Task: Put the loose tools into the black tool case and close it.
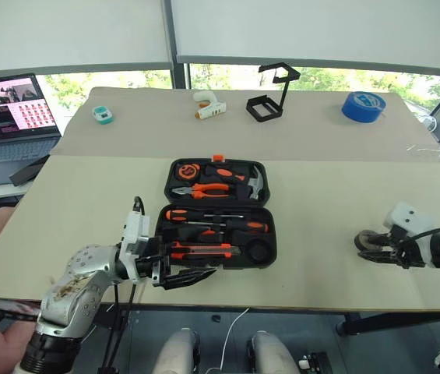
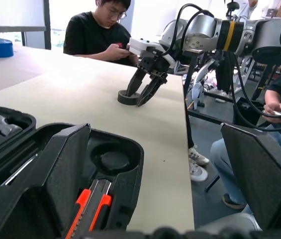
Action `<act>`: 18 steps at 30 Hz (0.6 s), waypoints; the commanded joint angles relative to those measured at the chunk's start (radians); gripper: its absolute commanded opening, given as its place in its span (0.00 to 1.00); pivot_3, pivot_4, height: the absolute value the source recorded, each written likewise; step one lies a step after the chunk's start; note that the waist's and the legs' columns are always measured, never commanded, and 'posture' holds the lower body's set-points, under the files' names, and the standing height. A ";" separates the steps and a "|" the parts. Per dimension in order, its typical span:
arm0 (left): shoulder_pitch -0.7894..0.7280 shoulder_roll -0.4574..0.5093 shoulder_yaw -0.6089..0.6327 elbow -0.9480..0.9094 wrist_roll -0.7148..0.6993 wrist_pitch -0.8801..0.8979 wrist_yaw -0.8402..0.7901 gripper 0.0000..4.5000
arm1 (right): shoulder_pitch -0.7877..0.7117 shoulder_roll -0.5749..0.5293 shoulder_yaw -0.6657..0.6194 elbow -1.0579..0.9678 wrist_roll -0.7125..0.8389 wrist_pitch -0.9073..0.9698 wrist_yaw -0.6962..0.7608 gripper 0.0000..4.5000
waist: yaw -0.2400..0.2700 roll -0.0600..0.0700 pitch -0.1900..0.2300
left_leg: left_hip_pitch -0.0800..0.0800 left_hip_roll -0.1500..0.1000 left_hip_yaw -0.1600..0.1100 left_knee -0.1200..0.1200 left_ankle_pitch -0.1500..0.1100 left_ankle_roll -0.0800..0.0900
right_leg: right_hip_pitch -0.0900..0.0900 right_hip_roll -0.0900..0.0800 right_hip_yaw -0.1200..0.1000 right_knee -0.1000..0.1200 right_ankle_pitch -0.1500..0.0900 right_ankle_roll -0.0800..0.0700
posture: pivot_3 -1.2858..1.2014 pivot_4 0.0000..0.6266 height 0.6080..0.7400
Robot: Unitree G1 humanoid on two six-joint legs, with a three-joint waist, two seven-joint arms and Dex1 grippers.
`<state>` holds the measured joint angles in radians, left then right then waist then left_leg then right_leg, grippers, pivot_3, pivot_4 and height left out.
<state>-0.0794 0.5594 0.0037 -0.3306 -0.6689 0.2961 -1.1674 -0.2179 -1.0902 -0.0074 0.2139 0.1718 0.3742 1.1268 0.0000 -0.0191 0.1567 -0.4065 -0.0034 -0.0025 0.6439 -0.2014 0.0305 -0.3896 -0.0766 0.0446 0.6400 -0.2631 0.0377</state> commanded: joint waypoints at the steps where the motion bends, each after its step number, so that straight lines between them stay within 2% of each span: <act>1: -0.004 -0.005 0.019 -0.025 0.009 -0.044 0.008 1.00 | -0.033 0.007 -0.001 0.022 -0.018 -0.032 0.007 0.15 | 0.000 0.000 0.000 | 0.000 0.000 0.000 0.000 0.000 0.000 | 0.000 0.000 0.000 0.000 0.000 0.000 | 0.52 0.24 1.00; 2: -0.005 -0.008 0.020 -0.023 0.010 -0.053 0.009 1.00 | -0.040 0.007 0.000 0.026 -0.018 -0.046 0.017 0.06 | -0.001 0.000 0.000 | 0.000 0.000 0.000 0.000 0.000 0.000 | 0.000 0.000 0.000 0.000 0.000 0.000 | 0.52 0.24 1.00; 3: -0.005 -0.010 0.021 -0.022 0.009 -0.061 0.008 1.00 | -0.048 0.007 -0.004 0.024 -0.012 -0.069 0.036 0.02 | -0.001 0.000 0.000 | 0.000 0.000 0.000 0.000 0.000 0.000 | 0.000 0.000 0.000 0.000 0.000 0.000 | 0.52 0.24 1.00; 6: 0.006 -0.006 0.036 -0.019 -0.001 -0.082 0.000 1.00 | -0.059 0.006 -0.026 -0.109 0.119 -0.051 0.189 0.02 | -0.004 0.000 0.000 | 0.000 0.000 0.000 0.000 0.000 0.000 | 0.000 0.000 0.000 0.000 0.000 0.000 | 0.52 0.24 1.00; 8: 0.017 0.002 0.045 -0.010 0.002 -0.093 -0.006 1.00 | -0.076 0.017 -0.020 -0.218 0.194 0.003 0.240 0.02 | -0.012 0.001 0.001 | 0.000 0.001 0.000 0.000 0.000 0.000 | 0.000 0.001 0.000 0.001 0.000 0.000 | 0.52 0.24 1.00; 13: 0.050 0.022 0.076 0.017 0.019 -0.118 -0.009 1.00 | -0.186 0.104 0.054 -0.465 0.341 0.278 0.187 0.02 | -0.015 0.000 0.003 | 0.001 0.002 -0.001 0.000 0.000 0.000 | 0.000 0.001 0.000 0.001 0.000 -0.001 | 0.52 0.24 1.00; 18: 0.096 0.049 0.101 0.027 0.034 -0.141 -0.017 1.00 | -0.312 0.249 0.222 -0.527 0.285 0.420 0.052 0.02 | -0.011 -0.004 0.005 | 0.000 0.002 -0.002 0.000 -0.001 0.000 | -0.002 0.000 -0.001 0.001 0.001 -0.001 | 0.52 0.24 1.00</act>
<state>0.0082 0.5986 0.0847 -0.2923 -0.6340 0.1776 -1.1753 -0.5032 -0.8668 0.1815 -0.2954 0.4747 0.7466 1.2335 -0.0114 -0.0228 0.1617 -0.4069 -0.0017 -0.0045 0.6436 -0.2022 0.0300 -0.3918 -0.0776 0.0433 0.6405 -0.2623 0.0363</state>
